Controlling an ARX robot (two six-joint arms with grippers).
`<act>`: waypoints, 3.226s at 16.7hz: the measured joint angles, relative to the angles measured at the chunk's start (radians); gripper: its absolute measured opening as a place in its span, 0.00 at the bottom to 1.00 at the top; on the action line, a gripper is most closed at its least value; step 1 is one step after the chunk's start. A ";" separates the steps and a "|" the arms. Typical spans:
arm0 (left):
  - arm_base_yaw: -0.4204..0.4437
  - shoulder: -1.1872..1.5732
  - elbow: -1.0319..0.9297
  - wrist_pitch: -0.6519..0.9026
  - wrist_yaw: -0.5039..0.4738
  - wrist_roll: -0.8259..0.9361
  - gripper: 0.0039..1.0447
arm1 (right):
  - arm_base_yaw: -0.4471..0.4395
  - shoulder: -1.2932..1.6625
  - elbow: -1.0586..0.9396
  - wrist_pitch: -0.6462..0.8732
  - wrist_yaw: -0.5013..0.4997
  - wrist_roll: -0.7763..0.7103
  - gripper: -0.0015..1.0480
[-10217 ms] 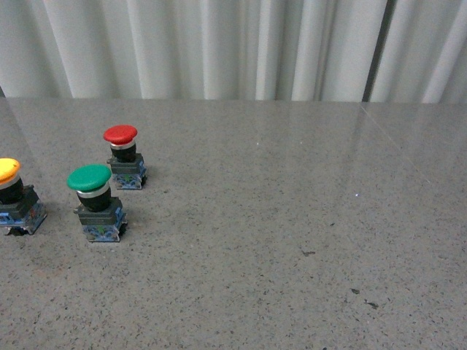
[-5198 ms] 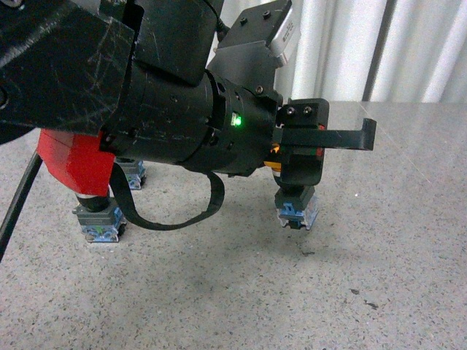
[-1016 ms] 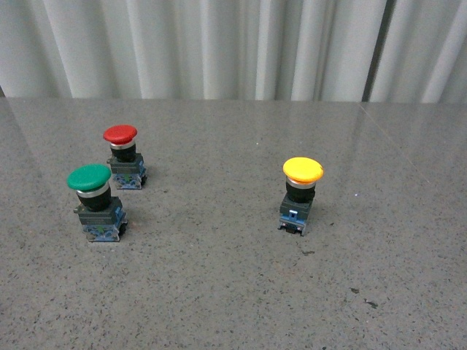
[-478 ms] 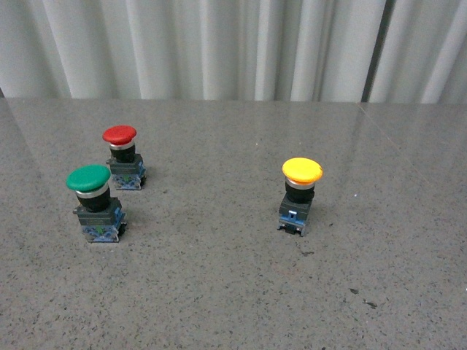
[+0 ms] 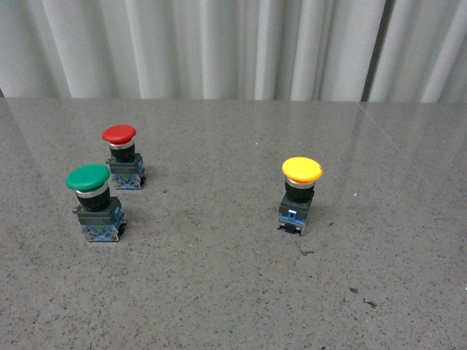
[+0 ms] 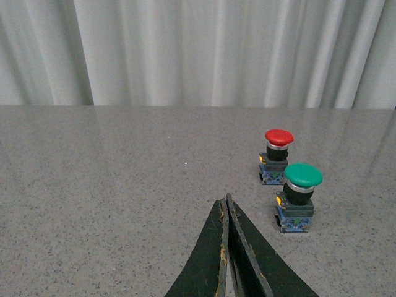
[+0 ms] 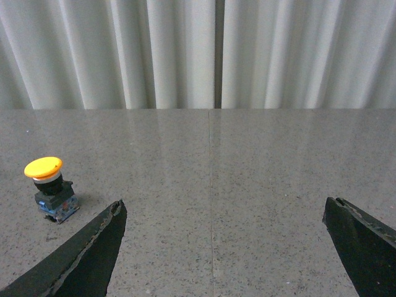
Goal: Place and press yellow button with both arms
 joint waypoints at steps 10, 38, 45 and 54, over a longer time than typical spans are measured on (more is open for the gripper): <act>0.000 0.000 0.000 0.002 0.000 0.001 0.95 | 0.000 0.000 0.000 0.000 0.000 0.000 0.94; 0.000 0.000 0.000 0.003 0.000 0.000 0.94 | 0.403 1.563 0.817 0.407 -0.112 -0.020 0.65; 0.000 0.000 0.000 0.003 0.000 0.000 0.94 | 0.316 1.538 0.774 0.352 -0.179 -0.046 0.02; 0.000 0.000 0.000 0.003 0.000 0.000 0.94 | 0.386 1.584 0.772 0.348 -0.183 -0.043 0.02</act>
